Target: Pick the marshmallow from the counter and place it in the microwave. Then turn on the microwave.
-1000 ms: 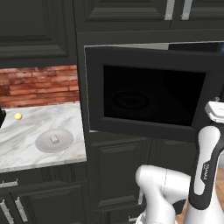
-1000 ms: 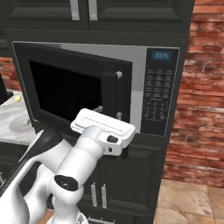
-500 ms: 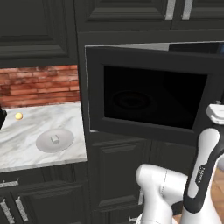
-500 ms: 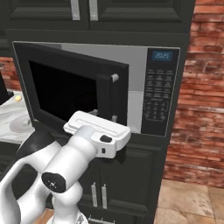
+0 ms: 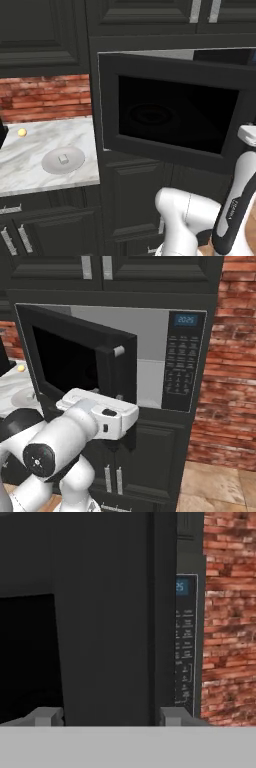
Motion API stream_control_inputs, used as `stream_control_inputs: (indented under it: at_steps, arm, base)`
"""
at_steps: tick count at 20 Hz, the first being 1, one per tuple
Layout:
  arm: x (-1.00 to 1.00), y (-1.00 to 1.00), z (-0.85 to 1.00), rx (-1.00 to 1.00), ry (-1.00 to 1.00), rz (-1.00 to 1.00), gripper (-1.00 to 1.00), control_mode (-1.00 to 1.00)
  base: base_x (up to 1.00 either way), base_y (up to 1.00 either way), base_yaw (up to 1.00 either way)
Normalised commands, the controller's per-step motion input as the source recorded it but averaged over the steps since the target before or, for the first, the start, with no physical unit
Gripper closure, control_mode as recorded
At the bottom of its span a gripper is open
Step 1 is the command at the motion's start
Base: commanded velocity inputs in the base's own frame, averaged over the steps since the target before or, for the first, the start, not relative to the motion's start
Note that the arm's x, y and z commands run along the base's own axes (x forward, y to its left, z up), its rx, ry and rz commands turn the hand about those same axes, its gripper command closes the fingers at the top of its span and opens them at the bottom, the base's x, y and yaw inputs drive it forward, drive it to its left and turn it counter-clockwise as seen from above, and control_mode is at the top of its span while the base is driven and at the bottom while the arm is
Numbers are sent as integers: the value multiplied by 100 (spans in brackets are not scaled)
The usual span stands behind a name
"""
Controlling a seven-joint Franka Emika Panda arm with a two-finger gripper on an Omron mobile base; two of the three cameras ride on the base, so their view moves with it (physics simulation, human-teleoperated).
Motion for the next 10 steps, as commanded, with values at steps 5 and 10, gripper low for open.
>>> stream_control_inputs:
  at_steps: [5,10]
  arm:
    - [-41,0,0,-2,-12,-10,100,-100]
    - [-25,0,0,-2,-13,-11,-100,-100]
  base:
    - [0,0,0]
    - [0,0,0]
